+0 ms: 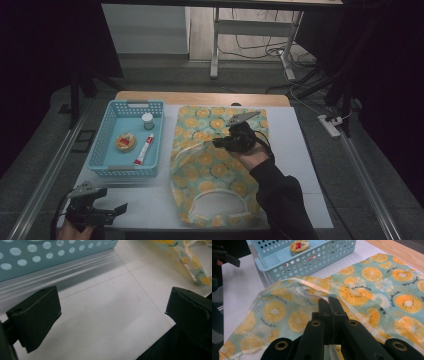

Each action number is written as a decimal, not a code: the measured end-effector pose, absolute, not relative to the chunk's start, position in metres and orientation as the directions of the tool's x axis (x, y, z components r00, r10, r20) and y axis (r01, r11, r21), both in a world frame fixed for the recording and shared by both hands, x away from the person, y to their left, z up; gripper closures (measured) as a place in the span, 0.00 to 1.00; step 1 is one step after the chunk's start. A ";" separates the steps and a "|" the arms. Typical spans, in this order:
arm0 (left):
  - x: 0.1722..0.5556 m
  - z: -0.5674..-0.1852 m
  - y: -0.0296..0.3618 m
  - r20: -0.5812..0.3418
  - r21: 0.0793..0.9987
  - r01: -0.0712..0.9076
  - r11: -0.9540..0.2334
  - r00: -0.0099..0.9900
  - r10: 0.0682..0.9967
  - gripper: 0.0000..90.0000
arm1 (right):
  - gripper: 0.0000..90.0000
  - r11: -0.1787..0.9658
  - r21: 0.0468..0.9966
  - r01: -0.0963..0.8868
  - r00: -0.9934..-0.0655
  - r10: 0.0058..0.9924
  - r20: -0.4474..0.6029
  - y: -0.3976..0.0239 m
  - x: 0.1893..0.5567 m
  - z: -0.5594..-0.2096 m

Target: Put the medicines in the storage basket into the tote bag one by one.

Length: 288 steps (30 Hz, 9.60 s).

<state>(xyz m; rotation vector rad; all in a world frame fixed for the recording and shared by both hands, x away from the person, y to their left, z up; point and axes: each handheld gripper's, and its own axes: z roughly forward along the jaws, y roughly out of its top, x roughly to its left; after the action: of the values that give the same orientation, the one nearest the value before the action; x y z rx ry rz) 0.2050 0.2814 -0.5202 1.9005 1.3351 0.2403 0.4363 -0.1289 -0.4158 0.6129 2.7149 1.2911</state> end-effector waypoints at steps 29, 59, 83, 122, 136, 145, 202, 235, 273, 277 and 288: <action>0.215 -0.499 0.287 -0.244 0.742 0.641 -0.195 0.530 0.812 0.00 | 1.00 0.575 0.756 0.313 -0.926 0.362 0.108 -0.127 0.433 -0.416; 0.258 -0.473 0.293 -0.233 0.756 0.633 -0.166 0.498 0.835 0.00 | 1.00 0.569 0.757 0.320 -0.921 0.374 0.108 -0.130 0.437 -0.417; 0.303 -0.472 0.300 -0.228 0.753 0.639 -0.156 0.476 0.850 0.00 | 1.00 0.569 0.755 0.325 -0.918 0.383 0.106 -0.132 0.438 -0.419; 0.372 -0.469 0.310 -0.213 0.668 0.719 -0.191 0.430 0.877 0.00 | 1.00 0.569 0.755 0.325 -0.917 0.384 0.106 -0.132 0.439 -0.420; 0.399 -0.471 0.312 -0.195 0.633 0.752 -0.184 0.385 0.902 0.00 | 1.00 0.572 0.756 0.319 -0.921 0.375 0.105 -0.129 0.438 -0.419; 0.423 -0.484 0.309 -0.196 0.594 0.782 -0.188 0.367 0.909 0.00 | 1.00 0.571 0.757 0.317 -0.922 0.374 0.104 -0.130 0.438 -0.419; 0.456 -0.508 0.294 -0.097 0.353 0.897 -0.267 0.319 0.943 0.23 | 1.00 0.570 0.758 0.317 -0.921 0.377 0.101 -0.132 0.439 -0.419; 0.407 -0.453 0.274 -0.179 0.602 0.738 -0.305 0.497 0.849 0.23 | 1.00 0.564 0.763 0.316 -0.917 0.388 0.094 -0.132 0.440 -0.419; 0.351 -0.430 0.169 -0.214 0.697 0.552 -0.457 0.769 0.603 0.23 | 1.00 0.559 0.763 0.325 -0.910 0.406 0.090 -0.132 0.443 -0.423; 0.350 -0.432 0.157 -0.210 0.699 0.535 -0.475 0.788 0.578 0.23 | 1.00 0.561 0.761 0.325 -0.909 0.409 0.086 -0.132 0.444 -0.424; 0.354 -0.439 0.121 -0.190 0.700 0.488 -0.521 0.831 0.523 0.23 | 1.00 0.562 0.761 0.322 -0.906 0.416 0.076 -0.132 0.444 -0.425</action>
<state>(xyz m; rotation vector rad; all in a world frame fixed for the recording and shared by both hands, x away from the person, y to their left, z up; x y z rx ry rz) 0.3538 0.1212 -0.4387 2.2113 0.7359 0.0570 0.4441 -0.1316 -0.4252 0.6353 2.6761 1.2691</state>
